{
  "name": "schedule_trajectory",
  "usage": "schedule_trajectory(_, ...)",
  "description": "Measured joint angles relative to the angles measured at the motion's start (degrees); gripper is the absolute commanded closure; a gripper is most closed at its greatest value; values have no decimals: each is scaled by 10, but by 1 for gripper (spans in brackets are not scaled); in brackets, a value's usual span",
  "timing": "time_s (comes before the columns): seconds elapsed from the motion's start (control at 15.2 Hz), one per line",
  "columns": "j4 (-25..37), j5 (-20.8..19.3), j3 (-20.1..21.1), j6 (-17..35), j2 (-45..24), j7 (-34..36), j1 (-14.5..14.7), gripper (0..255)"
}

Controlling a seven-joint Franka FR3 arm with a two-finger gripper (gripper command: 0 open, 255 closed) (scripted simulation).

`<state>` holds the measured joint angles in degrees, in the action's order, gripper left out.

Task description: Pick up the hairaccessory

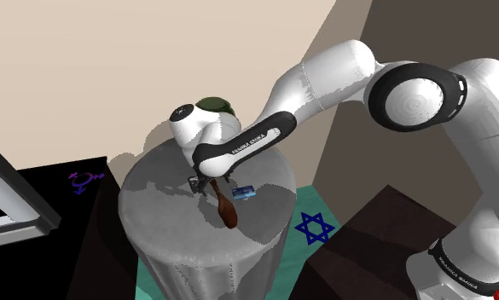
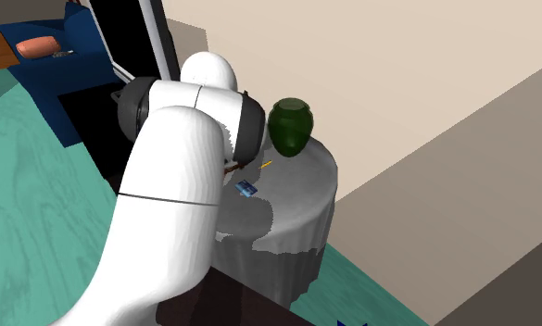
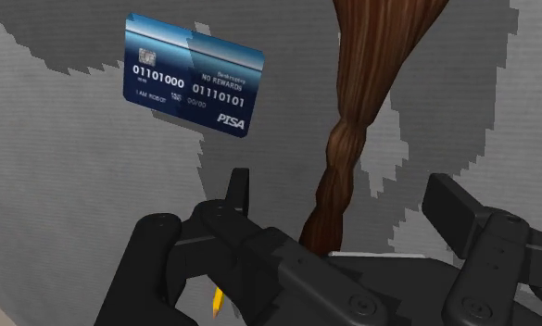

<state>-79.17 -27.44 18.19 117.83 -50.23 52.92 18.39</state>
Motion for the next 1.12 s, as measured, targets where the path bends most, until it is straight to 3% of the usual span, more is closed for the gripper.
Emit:
schedule_trajectory(0.07,1,-1,-1,2,-3,1,0,255)
schedule_trajectory(1.12,1,6,5,-18,18,-5,-2,255)
